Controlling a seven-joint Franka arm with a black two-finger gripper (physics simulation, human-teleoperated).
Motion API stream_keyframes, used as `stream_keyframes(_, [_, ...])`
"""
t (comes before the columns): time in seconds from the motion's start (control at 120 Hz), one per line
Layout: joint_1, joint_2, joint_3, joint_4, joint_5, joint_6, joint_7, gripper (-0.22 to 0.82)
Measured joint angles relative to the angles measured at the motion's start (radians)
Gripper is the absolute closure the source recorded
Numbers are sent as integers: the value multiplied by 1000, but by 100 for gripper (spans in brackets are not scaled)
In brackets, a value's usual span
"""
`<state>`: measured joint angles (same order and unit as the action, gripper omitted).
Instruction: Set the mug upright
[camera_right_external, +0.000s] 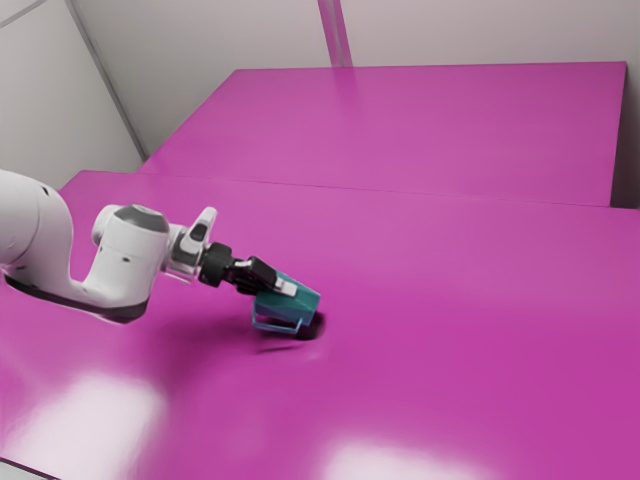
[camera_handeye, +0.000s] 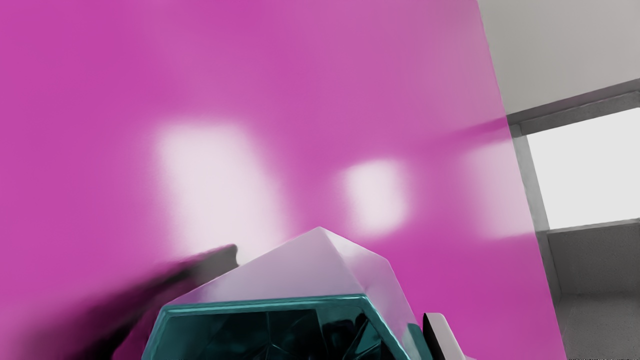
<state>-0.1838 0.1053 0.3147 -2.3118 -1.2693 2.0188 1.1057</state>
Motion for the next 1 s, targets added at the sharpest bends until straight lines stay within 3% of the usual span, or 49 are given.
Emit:
stream_keyframes(0.233, [-14,-111,-30,6,33,35,-16,78])
stream_keyframes(0.45, [-26,-234,-65,14,429,162,-111,78])
stream_keyframes(0.733, [-26,-247,-103,52,1003,228,-307,78])
stream_keyframes(1.0, [-61,-216,-119,58,1206,256,-447,78])
